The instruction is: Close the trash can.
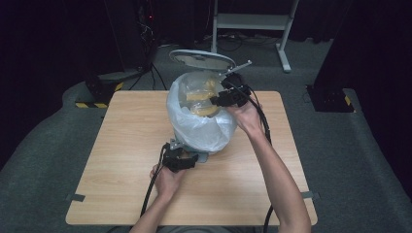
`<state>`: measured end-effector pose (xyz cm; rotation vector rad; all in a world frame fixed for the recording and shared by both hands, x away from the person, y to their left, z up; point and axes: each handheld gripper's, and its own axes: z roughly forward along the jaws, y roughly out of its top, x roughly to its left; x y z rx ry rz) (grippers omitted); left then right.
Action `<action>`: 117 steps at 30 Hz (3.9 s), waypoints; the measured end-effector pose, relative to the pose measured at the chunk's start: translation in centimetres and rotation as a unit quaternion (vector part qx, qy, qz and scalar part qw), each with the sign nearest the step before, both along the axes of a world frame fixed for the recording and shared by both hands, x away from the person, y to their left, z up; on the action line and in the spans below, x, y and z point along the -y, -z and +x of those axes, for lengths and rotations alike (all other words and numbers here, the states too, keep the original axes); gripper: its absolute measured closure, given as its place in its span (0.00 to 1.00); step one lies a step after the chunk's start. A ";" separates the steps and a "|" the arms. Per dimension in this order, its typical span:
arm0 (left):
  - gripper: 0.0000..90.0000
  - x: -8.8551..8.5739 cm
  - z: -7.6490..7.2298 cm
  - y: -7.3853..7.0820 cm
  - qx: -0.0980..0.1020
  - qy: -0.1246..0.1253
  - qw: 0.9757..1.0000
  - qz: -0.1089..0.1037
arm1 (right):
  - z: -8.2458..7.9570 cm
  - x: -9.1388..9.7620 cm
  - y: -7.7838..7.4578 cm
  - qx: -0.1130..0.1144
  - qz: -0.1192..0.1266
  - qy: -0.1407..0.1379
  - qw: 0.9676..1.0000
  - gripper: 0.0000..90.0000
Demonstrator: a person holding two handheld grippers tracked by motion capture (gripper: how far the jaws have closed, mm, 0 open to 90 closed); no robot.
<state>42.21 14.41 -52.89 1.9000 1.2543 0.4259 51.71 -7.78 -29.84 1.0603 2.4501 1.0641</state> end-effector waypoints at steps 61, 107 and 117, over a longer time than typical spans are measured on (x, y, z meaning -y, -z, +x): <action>0.26 0.0 0.0 0.0 0.000 0.000 1.000 0.000 | -0.8 -2.8 0.2 0.002 -0.032 -0.039 0.999 0.79; 0.26 0.1 -0.1 0.0 0.002 -0.002 1.000 0.001 | -4.0 -0.6 -1.2 0.072 0.057 -0.022 0.996 0.60; 0.26 0.1 -0.1 0.0 0.000 -0.002 1.000 -0.001 | -5.1 2.1 -0.8 0.085 0.085 -0.001 0.993 0.54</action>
